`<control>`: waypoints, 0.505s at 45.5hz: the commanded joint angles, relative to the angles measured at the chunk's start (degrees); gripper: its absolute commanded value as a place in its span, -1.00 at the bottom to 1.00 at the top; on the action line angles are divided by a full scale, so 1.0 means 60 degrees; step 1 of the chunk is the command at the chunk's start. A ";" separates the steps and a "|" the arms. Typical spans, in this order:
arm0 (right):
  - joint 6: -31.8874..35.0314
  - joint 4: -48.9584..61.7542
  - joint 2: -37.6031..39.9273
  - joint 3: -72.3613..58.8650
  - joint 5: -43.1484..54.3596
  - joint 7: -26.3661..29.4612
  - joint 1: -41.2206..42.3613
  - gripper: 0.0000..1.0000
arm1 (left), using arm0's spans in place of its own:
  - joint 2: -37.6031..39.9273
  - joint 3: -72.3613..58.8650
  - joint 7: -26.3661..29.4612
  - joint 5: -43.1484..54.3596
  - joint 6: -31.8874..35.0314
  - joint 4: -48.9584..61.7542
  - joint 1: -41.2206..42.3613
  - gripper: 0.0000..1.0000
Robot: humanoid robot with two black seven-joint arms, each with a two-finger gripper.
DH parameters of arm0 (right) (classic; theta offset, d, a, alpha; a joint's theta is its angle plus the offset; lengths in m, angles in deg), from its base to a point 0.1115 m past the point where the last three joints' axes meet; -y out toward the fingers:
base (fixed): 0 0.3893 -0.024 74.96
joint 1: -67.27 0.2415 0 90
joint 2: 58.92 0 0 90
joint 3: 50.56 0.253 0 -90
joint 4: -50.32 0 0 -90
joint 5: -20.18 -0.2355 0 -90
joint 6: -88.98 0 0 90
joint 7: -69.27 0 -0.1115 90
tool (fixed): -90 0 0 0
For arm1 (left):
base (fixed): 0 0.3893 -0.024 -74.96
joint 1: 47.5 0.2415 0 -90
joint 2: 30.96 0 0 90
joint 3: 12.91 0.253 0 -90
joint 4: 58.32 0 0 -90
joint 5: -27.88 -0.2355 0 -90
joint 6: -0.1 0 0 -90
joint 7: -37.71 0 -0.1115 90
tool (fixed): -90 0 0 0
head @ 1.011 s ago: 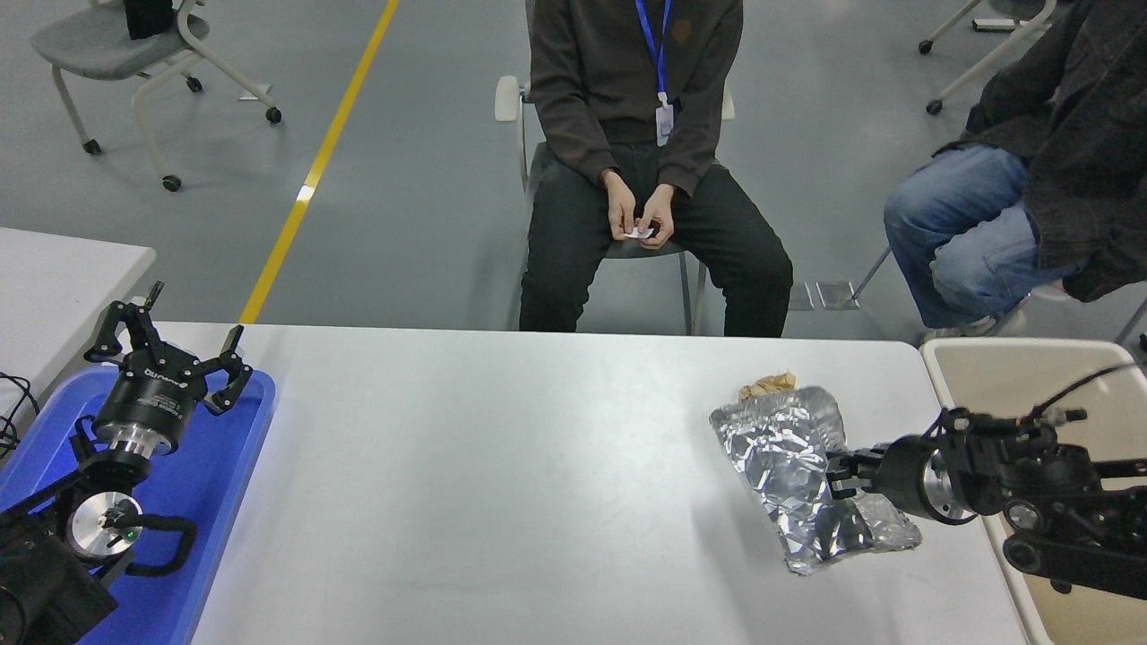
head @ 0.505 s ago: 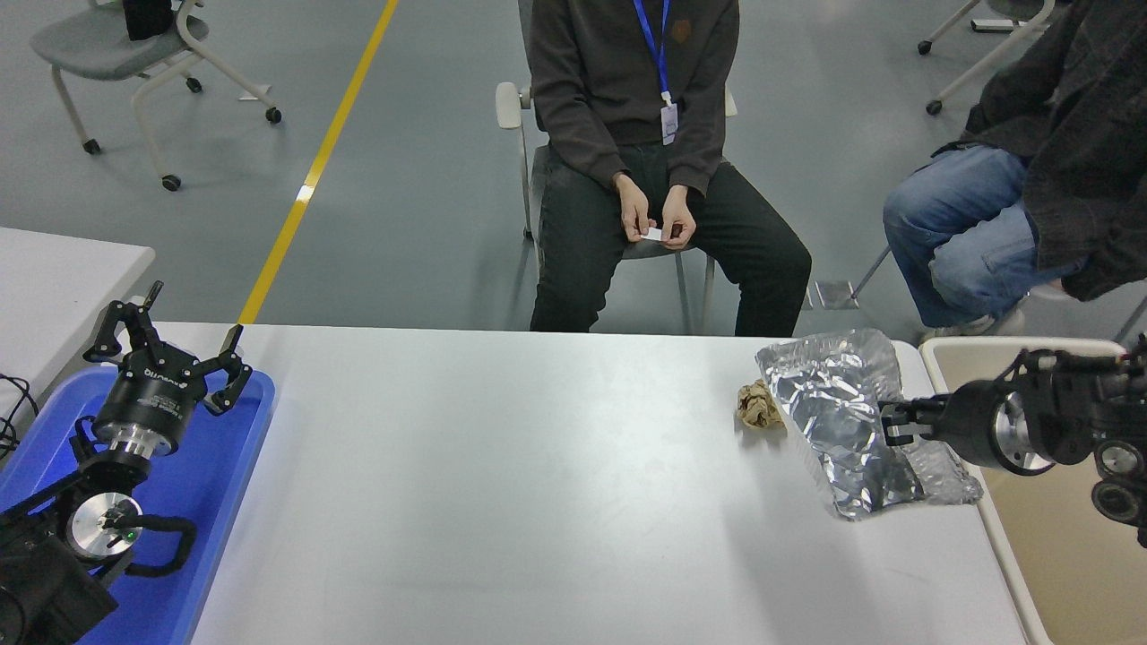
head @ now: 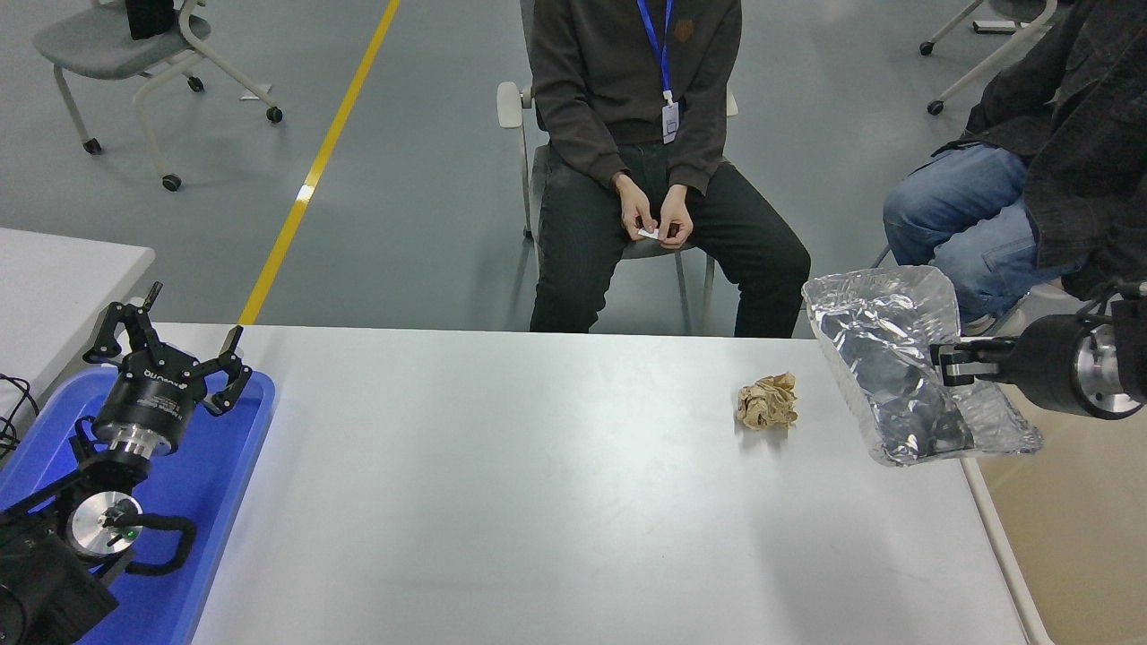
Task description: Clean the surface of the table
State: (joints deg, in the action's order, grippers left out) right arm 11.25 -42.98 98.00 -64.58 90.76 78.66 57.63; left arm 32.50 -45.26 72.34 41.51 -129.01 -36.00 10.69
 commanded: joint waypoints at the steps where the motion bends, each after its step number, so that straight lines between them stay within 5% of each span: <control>1: 0.0094 0.1324 0.0184 0.0170 -0.0001 -0.0568 -0.0415 -1.00 | 0.0000 0.0000 0.0000 0.0000 0.0000 0.0000 0.0000 1.00; 23: -0.0814 0.4298 -0.0167 0.0258 -0.0293 -0.2019 -0.2436 -1.00 | 0.0000 0.0000 0.0000 0.0000 0.0000 0.0000 0.0000 1.00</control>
State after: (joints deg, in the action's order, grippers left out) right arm 9.26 -25.86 98.15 -63.33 90.41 70.56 48.87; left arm 32.50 -45.26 72.34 41.51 -129.01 -35.98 10.69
